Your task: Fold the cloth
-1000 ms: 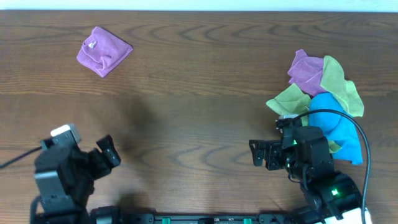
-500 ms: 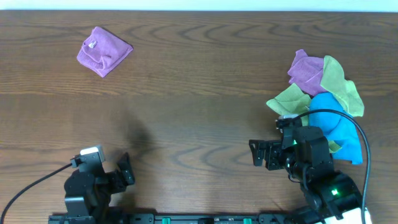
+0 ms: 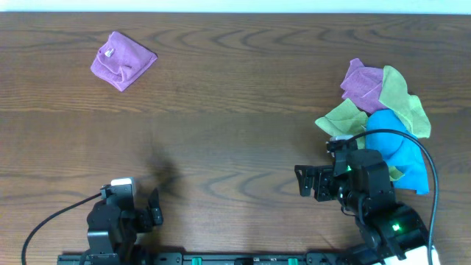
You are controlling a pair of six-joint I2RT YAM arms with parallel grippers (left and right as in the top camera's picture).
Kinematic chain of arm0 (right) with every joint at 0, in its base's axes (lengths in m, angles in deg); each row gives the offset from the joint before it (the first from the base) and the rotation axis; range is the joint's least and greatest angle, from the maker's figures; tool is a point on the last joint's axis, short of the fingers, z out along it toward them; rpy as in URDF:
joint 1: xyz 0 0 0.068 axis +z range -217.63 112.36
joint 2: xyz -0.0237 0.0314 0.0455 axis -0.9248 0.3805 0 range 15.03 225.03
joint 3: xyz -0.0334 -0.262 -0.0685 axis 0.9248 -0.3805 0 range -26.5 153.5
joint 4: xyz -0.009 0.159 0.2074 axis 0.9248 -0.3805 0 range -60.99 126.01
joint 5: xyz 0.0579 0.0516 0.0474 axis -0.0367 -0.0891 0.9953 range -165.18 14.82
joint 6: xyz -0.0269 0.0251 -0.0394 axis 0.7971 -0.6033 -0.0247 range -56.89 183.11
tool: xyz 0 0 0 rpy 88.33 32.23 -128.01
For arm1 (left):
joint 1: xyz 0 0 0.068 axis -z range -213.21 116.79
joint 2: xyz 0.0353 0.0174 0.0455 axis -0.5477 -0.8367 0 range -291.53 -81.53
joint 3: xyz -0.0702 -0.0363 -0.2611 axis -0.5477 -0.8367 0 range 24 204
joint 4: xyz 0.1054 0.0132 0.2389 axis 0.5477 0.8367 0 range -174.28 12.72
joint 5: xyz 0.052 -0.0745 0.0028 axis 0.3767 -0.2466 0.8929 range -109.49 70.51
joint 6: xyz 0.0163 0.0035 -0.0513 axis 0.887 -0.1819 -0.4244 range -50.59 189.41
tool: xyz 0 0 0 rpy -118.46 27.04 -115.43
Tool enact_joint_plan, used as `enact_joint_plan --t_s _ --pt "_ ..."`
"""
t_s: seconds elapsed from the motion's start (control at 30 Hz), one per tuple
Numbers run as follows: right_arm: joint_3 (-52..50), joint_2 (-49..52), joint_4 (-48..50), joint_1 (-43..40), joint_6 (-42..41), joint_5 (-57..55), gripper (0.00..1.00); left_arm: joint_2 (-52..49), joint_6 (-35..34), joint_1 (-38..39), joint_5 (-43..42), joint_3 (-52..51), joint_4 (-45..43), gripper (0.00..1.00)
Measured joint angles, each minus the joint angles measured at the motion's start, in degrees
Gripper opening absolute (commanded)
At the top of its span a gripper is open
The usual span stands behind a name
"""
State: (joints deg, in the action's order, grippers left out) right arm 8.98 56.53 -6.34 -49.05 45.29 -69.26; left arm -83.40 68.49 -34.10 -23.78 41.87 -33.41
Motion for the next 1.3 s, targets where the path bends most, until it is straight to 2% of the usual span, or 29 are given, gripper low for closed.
enact_joint_plan --t_s 0.97,1.17,1.3 --pt "0.0 -0.72 -1.09 -0.02 0.07 -2.05 0.99 0.07 2.25 0.0 -0.02 0.0 0.74 0.95" --pt "-3.19 -9.27 -0.04 -2.1 0.79 -10.03 0.99 0.07 2.27 0.0 -0.02 0.0 0.76 0.95" --pt "-10.23 -17.31 3.04 -5.97 3.41 -12.44 0.99 0.11 2.27 0.0 -0.02 0.0 0.79 0.95"
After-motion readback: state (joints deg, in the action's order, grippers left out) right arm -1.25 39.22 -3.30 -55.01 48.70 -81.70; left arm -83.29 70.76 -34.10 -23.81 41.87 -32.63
